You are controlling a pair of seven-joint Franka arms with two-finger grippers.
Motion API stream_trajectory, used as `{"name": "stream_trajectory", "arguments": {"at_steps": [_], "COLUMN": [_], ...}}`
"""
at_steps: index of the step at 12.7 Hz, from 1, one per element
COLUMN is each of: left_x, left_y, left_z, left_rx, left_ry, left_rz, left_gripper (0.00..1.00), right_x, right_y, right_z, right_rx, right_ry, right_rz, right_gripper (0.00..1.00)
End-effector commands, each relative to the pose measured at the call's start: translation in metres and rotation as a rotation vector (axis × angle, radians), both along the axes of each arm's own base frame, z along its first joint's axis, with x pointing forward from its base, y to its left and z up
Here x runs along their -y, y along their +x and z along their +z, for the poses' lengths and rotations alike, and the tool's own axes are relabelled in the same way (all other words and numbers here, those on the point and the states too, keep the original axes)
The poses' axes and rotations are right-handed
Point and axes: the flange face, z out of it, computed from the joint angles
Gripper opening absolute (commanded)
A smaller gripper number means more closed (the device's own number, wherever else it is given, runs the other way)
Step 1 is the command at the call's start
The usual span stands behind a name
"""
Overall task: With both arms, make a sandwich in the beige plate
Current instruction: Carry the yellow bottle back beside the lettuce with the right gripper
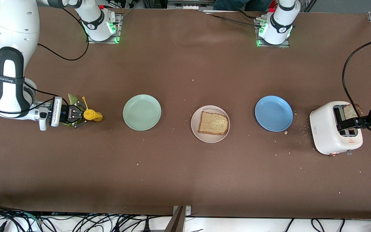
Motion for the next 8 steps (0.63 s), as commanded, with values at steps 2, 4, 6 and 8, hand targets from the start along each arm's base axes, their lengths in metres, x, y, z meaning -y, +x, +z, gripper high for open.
{"name": "stream_trajectory", "arguments": {"at_steps": [2, 4, 6, 8], "left_x": [0.002, 0.003, 0.004, 0.004], "left_y": [0.000, 0.000, 0.000, 0.000], "left_z": [0.007, 0.006, 0.005, 0.006], "left_rx": [0.006, 0.004, 0.002, 0.004], "left_ry": [0.026, 0.026, 0.026, 0.026], "left_rz": [-0.007, -0.007, -0.008, -0.008], "left_gripper": [1.00, 1.00, 1.00, 1.00], "right_x": [0.010, 0.014, 0.013, 0.012], "right_y": [-0.017, -0.019, -0.020, -0.021], "right_z": [-0.026, -0.032, -0.038, -0.043], "right_rx": [0.071, 0.082, 0.078, 0.069], "right_ry": [0.080, 0.087, 0.096, 0.096], "right_rz": [0.005, 0.007, -0.004, -0.004], "right_gripper": [0.00, 0.00, 0.00, 0.00]}}
